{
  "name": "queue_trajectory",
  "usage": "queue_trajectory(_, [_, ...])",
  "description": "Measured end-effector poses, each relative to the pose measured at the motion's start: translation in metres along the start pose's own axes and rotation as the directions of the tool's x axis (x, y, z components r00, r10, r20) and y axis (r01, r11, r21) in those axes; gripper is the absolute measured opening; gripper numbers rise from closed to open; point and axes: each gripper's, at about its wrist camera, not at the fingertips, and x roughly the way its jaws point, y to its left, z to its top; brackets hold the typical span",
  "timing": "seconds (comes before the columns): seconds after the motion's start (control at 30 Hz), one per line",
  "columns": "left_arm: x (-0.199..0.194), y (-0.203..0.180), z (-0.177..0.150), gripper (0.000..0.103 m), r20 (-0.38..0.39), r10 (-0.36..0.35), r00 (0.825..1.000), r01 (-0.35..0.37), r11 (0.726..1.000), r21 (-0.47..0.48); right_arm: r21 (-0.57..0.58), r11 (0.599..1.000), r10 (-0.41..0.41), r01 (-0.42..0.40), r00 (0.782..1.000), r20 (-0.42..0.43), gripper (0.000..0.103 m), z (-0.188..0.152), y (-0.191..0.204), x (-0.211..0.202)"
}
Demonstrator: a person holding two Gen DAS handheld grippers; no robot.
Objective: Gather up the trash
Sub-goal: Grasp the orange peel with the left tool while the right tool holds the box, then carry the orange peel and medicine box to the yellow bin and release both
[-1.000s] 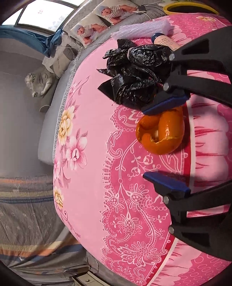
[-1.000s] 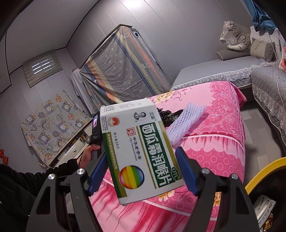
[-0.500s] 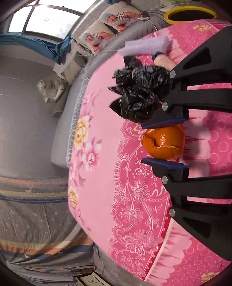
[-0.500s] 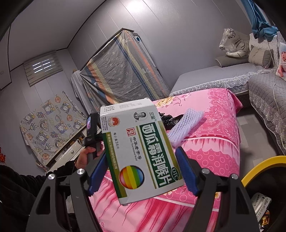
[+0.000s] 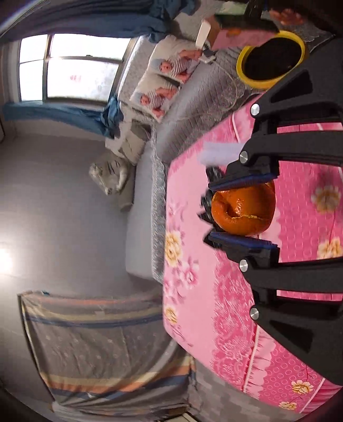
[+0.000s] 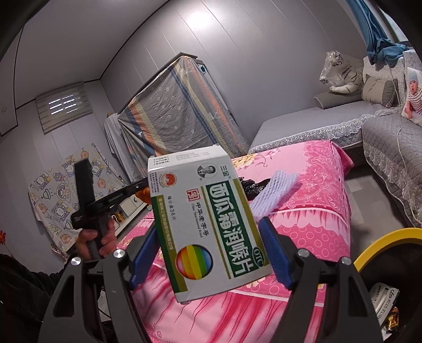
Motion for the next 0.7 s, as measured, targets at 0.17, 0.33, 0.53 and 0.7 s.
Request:
queue_trajectory(0.17, [-0.012, -0.06, 0.007, 0.031, 0.03, -0.122, 0.992, 0.119, 0.99, 0.075, 0.016, 0.999, -0.038, 0.037, 0.998, 0.052, 0.071, 0.0, -0.009, -0.024])
queue_trajectory(0.33, [-0.011, -0.112, 0.007, 0.031, 0.02, -0.217, 0.976, 0.212, 0.967, 0.145, 0.06, 0.993, -0.108, 0.101, 0.988, 0.115, 0.071, -0.002, -0.029, -0.053])
queue_trajectory(0.53, [-0.002, -0.166, 0.003, 0.031, -0.01, -0.3, 0.954, 0.296, 0.933, 0.203, 0.134, 0.969, -0.232, 0.21, 0.954, 0.188, 0.071, -0.011, -0.058, -0.092])
queue_trajectory(0.7, [0.002, -0.207, -0.003, 0.031, -0.034, -0.36, 0.932, 0.357, 0.9, 0.252, 0.194, 0.934, -0.34, 0.299, 0.911, 0.232, 0.071, -0.024, -0.074, -0.117])
